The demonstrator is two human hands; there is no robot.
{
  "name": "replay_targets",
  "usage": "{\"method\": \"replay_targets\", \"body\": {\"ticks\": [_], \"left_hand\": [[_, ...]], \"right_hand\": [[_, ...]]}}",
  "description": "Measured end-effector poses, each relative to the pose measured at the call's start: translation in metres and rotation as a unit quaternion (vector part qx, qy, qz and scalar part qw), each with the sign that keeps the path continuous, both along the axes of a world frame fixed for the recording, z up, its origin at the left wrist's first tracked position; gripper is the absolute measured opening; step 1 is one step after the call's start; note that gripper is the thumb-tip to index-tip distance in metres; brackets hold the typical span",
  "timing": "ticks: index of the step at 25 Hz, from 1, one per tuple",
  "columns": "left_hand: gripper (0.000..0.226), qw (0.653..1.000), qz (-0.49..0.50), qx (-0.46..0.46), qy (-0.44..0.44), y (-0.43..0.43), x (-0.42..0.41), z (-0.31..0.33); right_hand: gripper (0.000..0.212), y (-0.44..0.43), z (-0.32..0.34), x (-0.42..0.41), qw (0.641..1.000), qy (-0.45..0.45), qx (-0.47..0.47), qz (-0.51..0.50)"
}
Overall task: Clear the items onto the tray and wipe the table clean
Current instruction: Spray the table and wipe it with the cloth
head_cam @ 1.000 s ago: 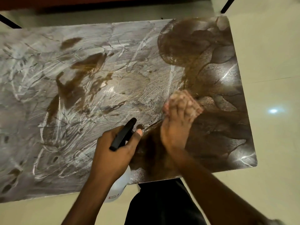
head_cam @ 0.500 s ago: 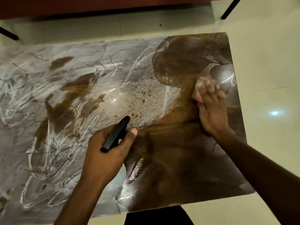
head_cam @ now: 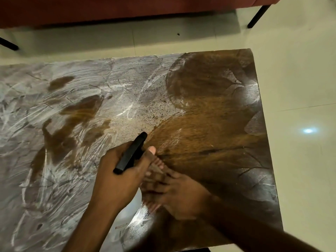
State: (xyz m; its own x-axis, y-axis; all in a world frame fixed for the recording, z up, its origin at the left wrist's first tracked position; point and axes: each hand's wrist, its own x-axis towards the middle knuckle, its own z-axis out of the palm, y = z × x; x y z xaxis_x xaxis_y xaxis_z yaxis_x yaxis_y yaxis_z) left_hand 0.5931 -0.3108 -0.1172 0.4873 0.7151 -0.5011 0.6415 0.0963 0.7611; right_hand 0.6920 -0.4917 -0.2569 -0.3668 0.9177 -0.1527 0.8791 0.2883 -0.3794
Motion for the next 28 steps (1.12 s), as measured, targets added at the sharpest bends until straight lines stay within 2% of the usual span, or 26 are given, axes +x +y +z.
{"method": "replay_targets", "body": {"ticks": [2,4,6,8,9,10,11,13,14,15,16,17,18,19,21,23,26,27,28], "left_hand": [[0.029,1.000,-0.002,-0.002,0.004,0.004,0.001,-0.005],[0.040,1.000,0.011,-0.011,0.004,0.009,0.001,-0.012],[0.044,1.000,0.020,-0.013,0.005,0.014,0.000,-0.015],[0.042,0.999,0.032,-0.010,0.004,0.021,-0.003,-0.016],[0.038,0.999,0.040,-0.007,0.000,0.024,-0.005,-0.016],[0.032,0.999,0.047,-0.004,-0.005,0.027,-0.006,-0.015],[0.023,0.998,0.057,0.001,-0.013,0.031,-0.008,-0.014],[0.011,0.998,0.066,0.015,-0.019,0.039,-0.012,-0.013],[0.018,0.998,0.064,0.024,-0.015,0.044,-0.014,-0.011],[0.029,0.998,0.060,0.028,-0.010,0.049,-0.016,-0.009],[0.034,0.998,0.056,0.028,-0.009,0.054,-0.018,-0.007],[0.033,0.998,0.057,0.026,-0.009,0.058,-0.020,-0.006],[0.027,0.998,0.059,0.023,-0.013,0.061,-0.022,-0.007],[0.018,0.998,0.064,0.020,-0.013,0.064,-0.023,-0.009],[0.022,0.997,0.072,0.017,-0.006,0.070,-0.027,-0.013],[0.034,0.997,0.083,0.007,-0.007,0.076,-0.027,-0.015],[0.046,0.997,0.078,0.001,-0.012,0.086,-0.024,-0.019],[0.050,0.997,0.076,-0.001,-0.012,0.088,-0.023,-0.020],[0.053,0.997,0.077,-0.006,-0.012,0.091,-0.022,-0.021]], "right_hand": [[0.072,0.003,-0.001,0.076,0.992,-0.046,-0.018,-0.115],[0.068,0.015,0.002,0.151,0.955,-0.069,-0.038,-0.285],[0.067,0.038,0.007,0.191,0.888,-0.041,-0.012,-0.459],[0.068,0.079,0.008,0.181,0.787,-0.028,-0.003,-0.617],[0.066,0.101,0.008,0.161,0.757,-0.030,-0.007,-0.653],[0.063,0.117,0.007,0.133,0.761,-0.030,-0.012,-0.648],[0.060,0.129,0.006,0.099,0.800,-0.026,-0.015,-0.599],[0.057,0.134,0.002,0.030,0.920,-0.010,-0.013,-0.393],[0.056,0.126,0.002,0.005,0.967,-0.006,-0.015,-0.255],[0.058,0.116,0.003,-0.007,0.993,-0.012,-0.016,-0.116],[0.062,0.110,0.003,-0.002,1.000,-0.022,-0.017,0.003],[0.067,0.108,0.002,0.017,0.996,-0.033,-0.019,0.075],[0.069,0.111,0.001,0.044,0.995,-0.041,-0.020,0.086],[0.069,0.116,0.000,0.077,0.998,-0.046,-0.027,0.045],[0.066,0.128,0.000,0.151,0.987,-0.043,-0.043,-0.150],[0.066,0.142,0.007,0.217,0.934,-0.061,-0.038,-0.351],[0.070,0.182,0.019,0.232,0.806,-0.043,-0.036,-0.589],[0.068,0.198,0.021,0.213,0.783,-0.041,-0.036,-0.619],[0.067,0.210,0.022,0.185,0.788,-0.045,-0.035,-0.613]]}}
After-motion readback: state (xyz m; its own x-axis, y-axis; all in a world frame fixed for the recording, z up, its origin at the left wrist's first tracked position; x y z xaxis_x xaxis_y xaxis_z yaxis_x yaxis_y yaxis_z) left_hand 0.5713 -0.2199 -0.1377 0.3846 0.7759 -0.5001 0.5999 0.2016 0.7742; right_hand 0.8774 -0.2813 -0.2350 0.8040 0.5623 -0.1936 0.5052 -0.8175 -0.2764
